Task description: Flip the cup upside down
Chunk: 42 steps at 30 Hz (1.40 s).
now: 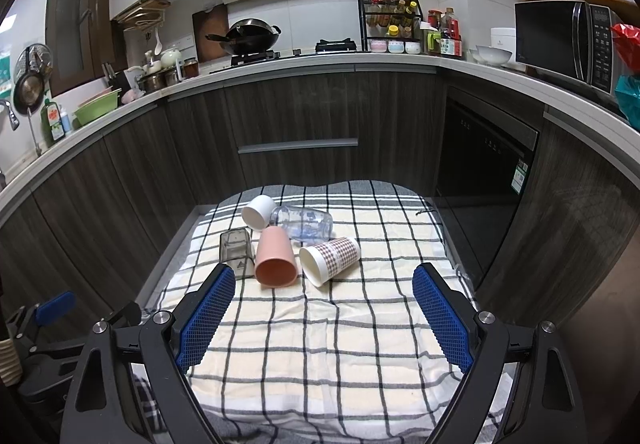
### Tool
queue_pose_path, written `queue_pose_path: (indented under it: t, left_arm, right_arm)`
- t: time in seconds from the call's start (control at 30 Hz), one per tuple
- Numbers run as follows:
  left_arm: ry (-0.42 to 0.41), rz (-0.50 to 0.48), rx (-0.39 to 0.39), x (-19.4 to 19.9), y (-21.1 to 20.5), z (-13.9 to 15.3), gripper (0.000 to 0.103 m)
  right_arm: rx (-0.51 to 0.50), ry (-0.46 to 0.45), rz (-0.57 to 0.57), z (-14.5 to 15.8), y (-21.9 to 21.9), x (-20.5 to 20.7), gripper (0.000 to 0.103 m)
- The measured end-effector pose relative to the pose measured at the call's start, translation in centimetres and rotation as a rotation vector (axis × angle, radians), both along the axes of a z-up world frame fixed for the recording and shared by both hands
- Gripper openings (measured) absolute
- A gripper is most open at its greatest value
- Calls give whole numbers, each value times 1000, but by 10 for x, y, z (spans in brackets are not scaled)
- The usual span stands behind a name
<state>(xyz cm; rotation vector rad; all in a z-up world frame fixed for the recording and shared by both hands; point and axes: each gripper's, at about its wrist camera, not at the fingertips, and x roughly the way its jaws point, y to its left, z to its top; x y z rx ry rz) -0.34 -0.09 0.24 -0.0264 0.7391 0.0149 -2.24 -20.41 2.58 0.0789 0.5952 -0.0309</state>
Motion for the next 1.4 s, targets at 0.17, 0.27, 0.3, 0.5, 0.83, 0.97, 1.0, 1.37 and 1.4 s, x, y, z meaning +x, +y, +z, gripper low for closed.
queue_pose_path:
  t: [0.17, 0.27, 0.3, 0.5, 0.83, 0.97, 1.0, 1.37, 1.4]
  left_arm:
    - [7, 12, -3, 0, -3, -7, 101]
    - [19, 14, -2, 3, -5, -12, 101]
    - [22, 14, -2, 6, -6, -11, 101]
    - [39, 13, -8, 21, -5, -11, 101]
    - [60, 5, -17, 49, -8, -17, 101]
    - [70, 6, -21, 65, -9, -21, 101]
    - [75, 7, -22, 69, -9, -22, 101]
    - [116, 29, -35, 122, -10, -36, 101]
    - [118, 28, -36, 127, -11, -37, 101]
  right_arm:
    - [3, 3, 7, -5, -3, 3, 90]
    - [10, 15, 10, -8, -4, 9, 90]
    - [11, 19, 9, -9, -4, 11, 90]
    - [20, 38, 10, -11, -4, 24, 90]
    - [34, 75, -4, -22, -12, 48, 90]
    - [36, 89, -7, -27, -13, 60, 90]
    - [36, 93, -7, -28, -13, 64, 90]
    - [34, 117, -1, -37, -15, 108, 90]
    - [34, 118, -1, -38, -15, 113, 90]
